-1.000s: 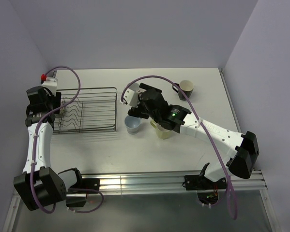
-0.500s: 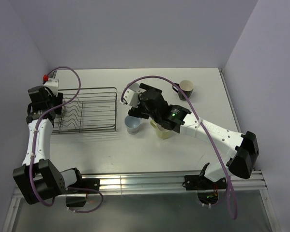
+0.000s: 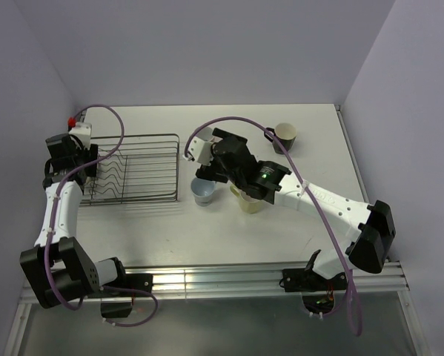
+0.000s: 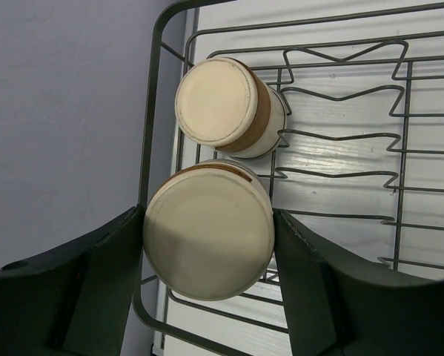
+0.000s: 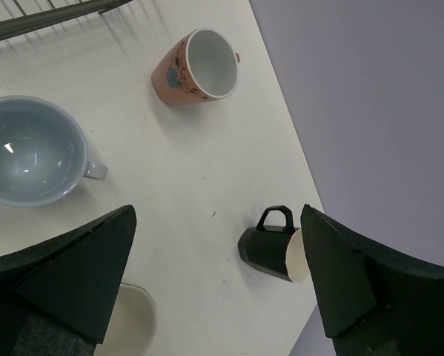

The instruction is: Load the cups into the dish rack

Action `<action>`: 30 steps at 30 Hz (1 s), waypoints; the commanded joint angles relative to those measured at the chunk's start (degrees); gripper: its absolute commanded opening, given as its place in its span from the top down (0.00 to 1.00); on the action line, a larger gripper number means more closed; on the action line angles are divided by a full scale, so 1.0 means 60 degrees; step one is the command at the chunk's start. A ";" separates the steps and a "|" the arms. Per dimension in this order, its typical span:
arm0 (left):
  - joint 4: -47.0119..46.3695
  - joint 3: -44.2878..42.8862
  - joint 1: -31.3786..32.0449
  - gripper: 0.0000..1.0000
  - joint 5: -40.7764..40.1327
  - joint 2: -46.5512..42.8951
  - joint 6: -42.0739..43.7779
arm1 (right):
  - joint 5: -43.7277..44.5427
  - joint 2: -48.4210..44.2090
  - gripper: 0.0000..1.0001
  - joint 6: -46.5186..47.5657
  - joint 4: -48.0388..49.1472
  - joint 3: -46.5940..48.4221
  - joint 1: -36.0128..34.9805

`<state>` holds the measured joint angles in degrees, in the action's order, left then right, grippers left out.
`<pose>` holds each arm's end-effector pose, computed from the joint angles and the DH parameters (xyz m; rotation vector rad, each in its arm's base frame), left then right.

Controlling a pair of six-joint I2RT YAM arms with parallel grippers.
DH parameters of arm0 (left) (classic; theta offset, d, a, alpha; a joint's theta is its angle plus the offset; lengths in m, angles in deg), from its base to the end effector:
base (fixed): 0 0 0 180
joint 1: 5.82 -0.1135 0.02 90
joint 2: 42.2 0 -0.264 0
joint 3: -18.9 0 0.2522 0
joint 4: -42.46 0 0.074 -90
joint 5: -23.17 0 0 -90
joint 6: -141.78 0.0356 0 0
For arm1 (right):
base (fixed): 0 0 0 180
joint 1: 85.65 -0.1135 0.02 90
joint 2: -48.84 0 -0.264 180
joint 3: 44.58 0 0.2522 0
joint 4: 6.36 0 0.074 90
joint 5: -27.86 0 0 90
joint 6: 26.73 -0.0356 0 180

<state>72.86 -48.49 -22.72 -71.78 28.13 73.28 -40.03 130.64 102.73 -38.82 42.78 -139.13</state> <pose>0.2617 0.0827 0.2890 0.0369 2.1892 0.4774 0.2064 0.2562 0.3508 -1.2828 1.5490 -0.2376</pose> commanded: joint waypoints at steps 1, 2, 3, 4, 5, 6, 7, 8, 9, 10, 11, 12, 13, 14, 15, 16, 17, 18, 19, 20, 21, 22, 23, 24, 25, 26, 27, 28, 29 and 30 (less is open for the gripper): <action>-0.0650 0.0017 -0.0053 1.00 0.0239 0.0027 -0.0228 | 0.0153 0.0092 0.00 -0.0073 0.0084 0.0433 0.0006; -0.0679 0.0031 -0.0053 1.00 0.0239 0.0071 -0.0257 | 0.0153 0.0092 0.00 -0.0073 0.0099 0.0433 0.0006; -0.0694 0.0046 -0.0053 1.00 0.0254 0.0086 -0.0287 | 0.0153 0.0092 0.00 -0.0059 0.0099 0.0433 0.0006; -0.0708 0.0061 -0.0053 1.00 0.0268 0.0129 -0.0301 | 0.0153 0.0092 0.00 -0.0044 0.0099 0.0433 0.0006; -0.0723 0.0061 -0.0039 1.00 0.0297 0.0188 -0.0345 | 0.0153 0.0078 0.00 -0.0044 0.0099 0.0418 0.0006; -0.0738 0.0061 -0.0068 1.00 0.0327 0.0217 -0.0374 | 0.0153 0.0078 0.00 -0.0044 0.0099 0.0418 0.0006; -0.0738 0.0061 -0.0068 1.00 0.0371 0.0276 -0.0404 | 0.0153 0.0063 0.00 -0.0044 0.0113 0.0404 0.0006; -0.0738 0.0075 -0.0083 1.00 0.0385 0.0291 -0.0433 | 0.0168 0.0063 0.00 -0.0044 0.0114 0.0389 0.0020; -0.0752 0.0075 -0.0083 1.00 0.0415 0.0320 -0.0462 | 0.0153 0.0049 0.00 -0.0029 0.0114 0.0389 0.0006; -0.0753 0.0075 -0.0097 1.00 0.0429 0.0335 -0.0463 | 0.0168 0.0048 0.00 -0.0044 0.0114 0.0375 0.0006; -0.0782 0.0090 -0.0112 1.00 0.0444 0.0378 -0.0477 | 0.0168 0.0048 0.00 -0.0044 0.0114 0.0374 -0.0009; -0.0782 0.0090 -0.0097 1.00 0.0444 0.0393 -0.0492 | 0.0168 0.0034 0.00 -0.0058 0.0128 0.0360 0.0006; -0.0782 0.0076 -0.0112 1.00 0.0459 0.0422 -0.0492 | 0.0168 0.0034 0.00 -0.0044 0.0128 0.0360 0.0006; -0.0782 0.0061 -0.0126 1.00 0.0517 0.0452 -0.0506 | 0.0182 0.0034 0.00 -0.0058 0.0128 0.0360 -0.0009; -0.0782 0.0061 -0.0141 1.00 0.0532 0.0481 -0.0521 | 0.0182 0.0034 0.00 -0.0073 0.0128 0.0360 0.0006; -0.0782 0.0061 -0.0141 1.00 0.0561 0.0496 -0.0521 | 0.0168 0.0048 0.00 -0.0059 0.0128 0.0360 0.0006; -0.0782 0.0032 -0.0170 1.00 0.0590 0.0540 -0.0565 | 0.0168 0.0063 0.00 -0.0073 0.0143 0.0360 0.0006; -0.0796 0.0031 -0.0200 1.00 0.0678 0.0569 -0.0580 | 0.0153 0.0063 0.00 -0.0102 0.0143 0.0374 0.0006; -0.0796 0.0046 -0.0258 1.00 0.0737 0.0584 -0.0609 | 0.0153 0.0078 0.00 -0.0103 0.0143 0.0389 0.0020; -0.0782 0.0017 -0.0287 1.00 0.0737 0.0642 -0.0667 | 0.0153 0.0092 0.00 -0.0117 0.0157 0.0404 0.0006; -0.0782 0.0017 -0.0331 1.00 0.0926 0.0671 -0.0682 | 0.0153 0.0092 0.00 -0.0103 0.0157 0.0404 0.0006; -0.0782 0.0017 -0.0375 1.00 0.0971 0.0686 -0.0726 | 0.0139 0.0107 0.00 -0.0132 0.0157 0.0433 0.0006; -0.0811 0.0017 -0.0376 1.00 0.1015 0.0744 -0.0741 | 0.0139 0.0121 0.00 -0.0132 0.0157 0.0433 -0.0009; -0.0811 0.0031 -0.0419 1.00 0.1045 0.0774 -0.0755 | 0.0139 0.0122 0.00 -0.0146 0.0157 0.0433 0.0006; -0.0826 0.0031 -0.0449 1.00 0.1088 0.0847 -0.0770 | 0.0139 0.0107 0.00 -0.0117 0.0157 0.0418 0.0006; -0.0826 0.0031 -0.0463 1.00 0.1118 0.0862 -0.0785 | 0.0139 0.0107 0.00 -0.0132 0.0157 0.0404 0.0006; -0.0840 0.0031 -0.0478 1.00 0.1162 0.0891 -0.0799 | 0.0139 0.0107 0.00 -0.0132 0.0157 0.0404 0.0006; -0.0855 0.0017 -0.0536 1.00 0.1249 0.0950 -0.0814 | 0.0139 0.0107 0.00 -0.0132 0.0157 0.0389 0.0006; -0.0841 0.0031 -0.0566 1.00 0.1308 0.0979 -0.0843 | 0.0139 0.0107 0.00 -0.0146 0.0157 0.0389 0.0006; -0.0855 0.0017 -0.0581 1.00 0.1367 0.1023 -0.0872 | 0.0139 0.0107 0.00 -0.0146 0.0157 0.0375 0.0006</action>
<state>70.13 -48.42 -25.89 -67.62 33.85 69.91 -40.03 130.85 102.71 -38.82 42.78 -139.13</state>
